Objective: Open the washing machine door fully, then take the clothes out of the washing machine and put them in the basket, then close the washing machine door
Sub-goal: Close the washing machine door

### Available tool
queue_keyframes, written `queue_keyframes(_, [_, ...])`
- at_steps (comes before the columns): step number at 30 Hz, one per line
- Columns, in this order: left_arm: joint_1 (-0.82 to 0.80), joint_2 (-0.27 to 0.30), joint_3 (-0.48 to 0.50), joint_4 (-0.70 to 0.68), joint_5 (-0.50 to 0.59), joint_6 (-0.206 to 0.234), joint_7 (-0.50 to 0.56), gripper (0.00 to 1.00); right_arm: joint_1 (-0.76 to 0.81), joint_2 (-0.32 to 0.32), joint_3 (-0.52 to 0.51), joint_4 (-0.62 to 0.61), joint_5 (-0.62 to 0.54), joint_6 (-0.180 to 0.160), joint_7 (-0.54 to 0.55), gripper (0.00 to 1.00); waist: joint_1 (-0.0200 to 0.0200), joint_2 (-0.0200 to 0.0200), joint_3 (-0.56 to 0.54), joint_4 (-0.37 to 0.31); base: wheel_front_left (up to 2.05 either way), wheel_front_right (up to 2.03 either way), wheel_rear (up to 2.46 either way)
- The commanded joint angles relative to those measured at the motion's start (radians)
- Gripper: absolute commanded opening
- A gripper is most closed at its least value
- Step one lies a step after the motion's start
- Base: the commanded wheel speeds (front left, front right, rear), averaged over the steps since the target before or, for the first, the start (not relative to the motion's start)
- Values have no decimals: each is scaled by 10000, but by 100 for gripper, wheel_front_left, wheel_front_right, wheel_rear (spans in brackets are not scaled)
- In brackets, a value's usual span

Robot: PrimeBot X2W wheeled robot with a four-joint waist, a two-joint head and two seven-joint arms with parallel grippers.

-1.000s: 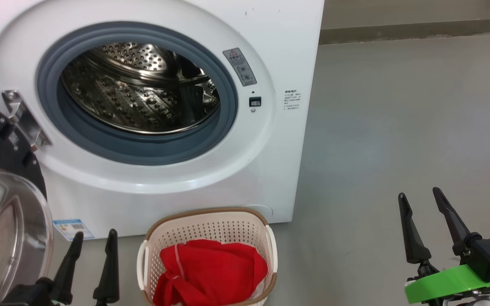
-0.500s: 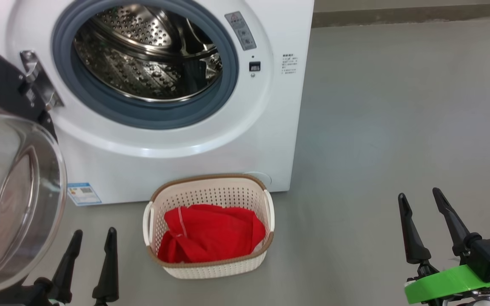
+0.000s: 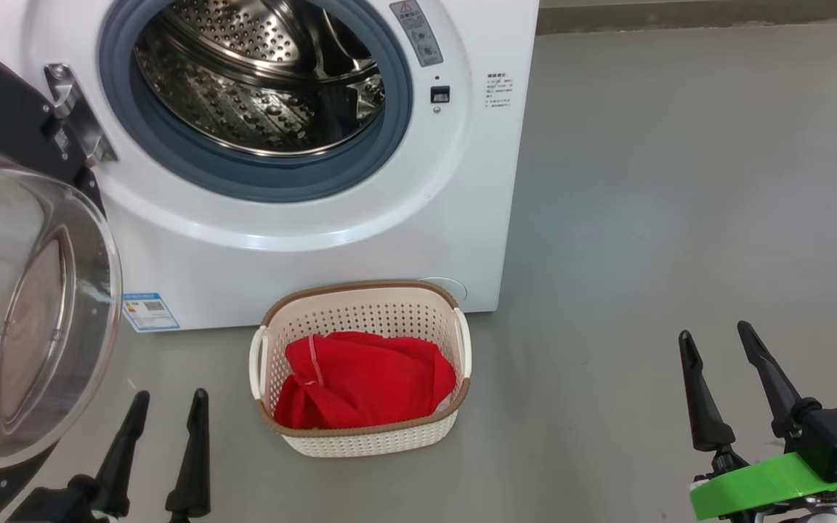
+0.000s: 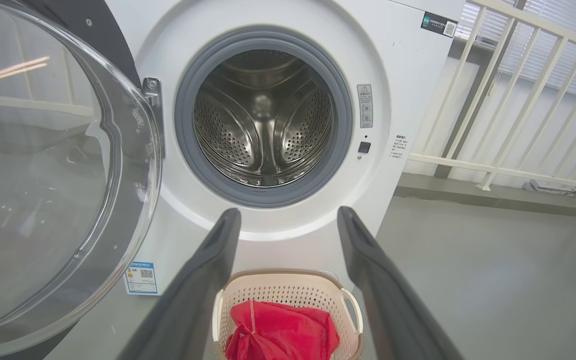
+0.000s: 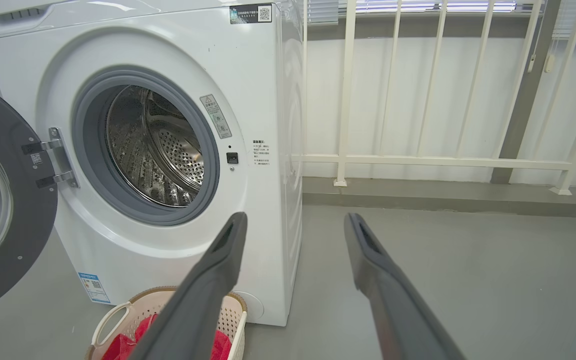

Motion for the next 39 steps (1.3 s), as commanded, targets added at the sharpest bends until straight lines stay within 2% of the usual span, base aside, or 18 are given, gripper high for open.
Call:
queue_keyframes(1, [-280, 229, 319, -301, 75, 56, -76, 100, -220, -114, 276, -236, 4, 60, -65, 100, 0, 0, 13, 18, 0, 0, 0])
queue_keyframes(10, [-396, 194, 421, -596, 212, 378, -155, 100, -288, -114, 350, -257, 16, 60, -65, 100, 0, 0, 73, 379, 0, 0, 0])
queue_keyframes(23, [-361, 361, 351, -1153, 792, 963, -131, 100, -614, -114, 807, -289, 54, 60, -65, 100, 0, 0, 211, 1563, 0, 0, 0])
queue_keyframes(29, [-302, 224, 487, -1357, 817, 1371, -114, 100, -776, -114, 1048, -248, 73, 60, -65, 100, 0, 0, 176, 2155, 0, 0, 0])
queue_keyframes(39, [-71, 72, 469, -1813, 808, 1673, -35, 100, -776, -114, 1279, -251, -2, 60, -65, 100, 0, 0, 159, 3170, 0, 0, 0])
